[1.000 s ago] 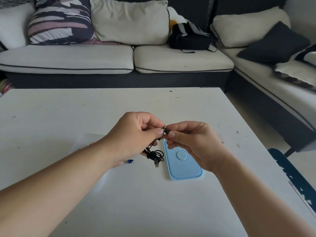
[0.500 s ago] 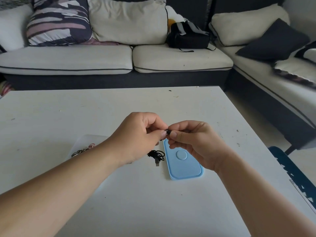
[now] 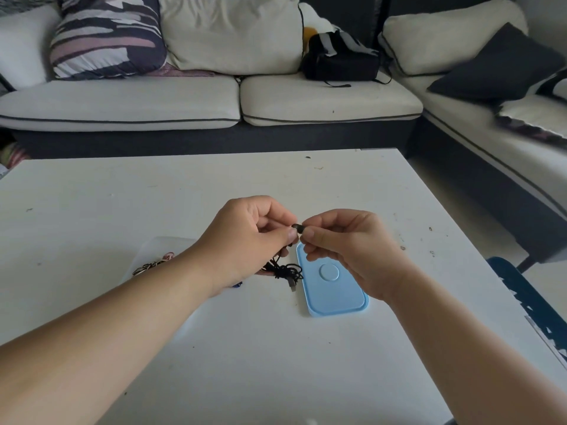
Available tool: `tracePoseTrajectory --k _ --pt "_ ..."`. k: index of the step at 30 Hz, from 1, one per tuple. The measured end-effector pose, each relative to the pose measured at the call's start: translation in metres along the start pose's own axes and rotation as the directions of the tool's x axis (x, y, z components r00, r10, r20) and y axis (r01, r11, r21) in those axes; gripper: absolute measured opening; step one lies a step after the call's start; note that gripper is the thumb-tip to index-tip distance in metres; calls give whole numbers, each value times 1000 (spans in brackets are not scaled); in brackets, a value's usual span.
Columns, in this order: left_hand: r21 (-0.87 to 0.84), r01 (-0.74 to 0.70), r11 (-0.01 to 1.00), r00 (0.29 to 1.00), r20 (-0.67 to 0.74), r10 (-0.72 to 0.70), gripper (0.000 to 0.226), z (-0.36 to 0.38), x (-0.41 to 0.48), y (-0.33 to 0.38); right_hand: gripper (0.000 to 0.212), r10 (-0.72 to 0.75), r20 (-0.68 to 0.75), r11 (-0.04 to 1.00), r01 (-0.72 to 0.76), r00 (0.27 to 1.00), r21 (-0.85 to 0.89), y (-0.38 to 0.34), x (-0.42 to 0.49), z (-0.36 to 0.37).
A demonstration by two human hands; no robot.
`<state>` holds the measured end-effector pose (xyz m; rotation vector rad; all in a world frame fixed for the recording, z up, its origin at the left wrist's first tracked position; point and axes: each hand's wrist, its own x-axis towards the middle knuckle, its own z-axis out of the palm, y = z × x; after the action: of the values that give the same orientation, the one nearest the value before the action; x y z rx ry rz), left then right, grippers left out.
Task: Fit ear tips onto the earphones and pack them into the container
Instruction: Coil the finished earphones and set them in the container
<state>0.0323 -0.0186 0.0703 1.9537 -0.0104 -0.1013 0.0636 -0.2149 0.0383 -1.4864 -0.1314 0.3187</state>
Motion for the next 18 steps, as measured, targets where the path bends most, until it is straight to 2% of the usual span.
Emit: tracePoseTrajectory --k 4,9,16,18 --pt "-11 8 1000 998 -64 -8 11 -1 4 -1 11 15 -14 998 -14 1000 56 -2 0 6" --pt "-10 -2 1000 998 -60 1 9 1 5 1 10 16 -25 996 -14 1000 85 -3 1 6" --pt "30 -13 999 999 -36 14 6 4 5 2 10 -107 -76 982 93 991 -167 -4 0 4" --pt "40 -18 999 999 -37 20 6 6 4 2 11 -114 -71 978 99 991 -185 -3 -1 4"
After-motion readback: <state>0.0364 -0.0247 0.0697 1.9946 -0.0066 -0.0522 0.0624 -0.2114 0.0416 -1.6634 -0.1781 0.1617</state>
